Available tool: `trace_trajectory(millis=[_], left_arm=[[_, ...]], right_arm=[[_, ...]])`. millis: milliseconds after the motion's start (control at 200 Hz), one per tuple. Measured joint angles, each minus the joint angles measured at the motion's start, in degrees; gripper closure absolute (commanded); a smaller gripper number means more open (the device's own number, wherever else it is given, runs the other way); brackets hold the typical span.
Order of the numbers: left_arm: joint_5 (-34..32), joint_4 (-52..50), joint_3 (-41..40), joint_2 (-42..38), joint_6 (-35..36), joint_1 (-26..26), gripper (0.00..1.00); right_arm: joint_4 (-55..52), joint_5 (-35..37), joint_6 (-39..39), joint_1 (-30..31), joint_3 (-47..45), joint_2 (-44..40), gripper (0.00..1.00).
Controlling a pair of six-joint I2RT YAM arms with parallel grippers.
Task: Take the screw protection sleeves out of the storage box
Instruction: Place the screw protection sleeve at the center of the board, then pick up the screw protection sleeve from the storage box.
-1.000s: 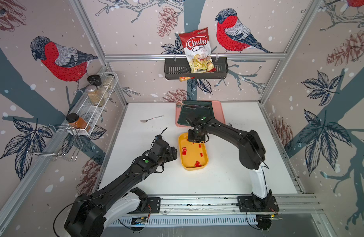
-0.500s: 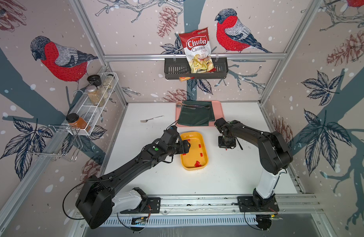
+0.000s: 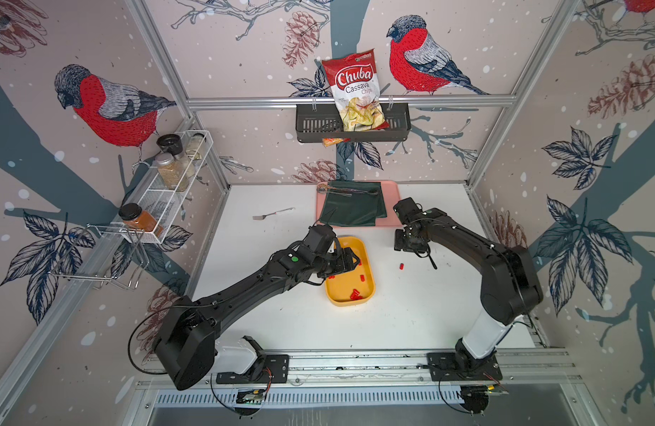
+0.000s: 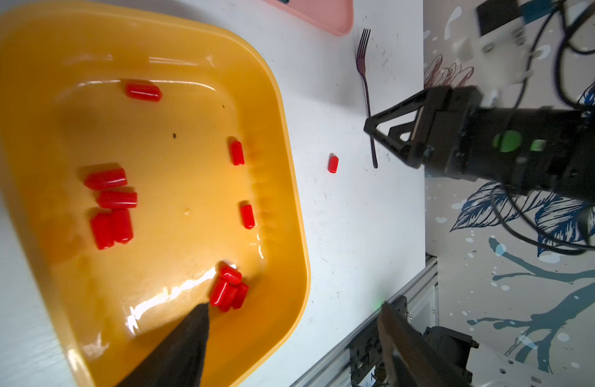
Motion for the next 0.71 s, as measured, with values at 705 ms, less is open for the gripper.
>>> trace_trajectory(millis=[705], left_arm=[[-0.31,3.28,4.98,20.98,-7.26,-4.63,0.59]], right_arm=[[6.56,-12.92,8.41,8.68,-4.22,4.07,0.49]])
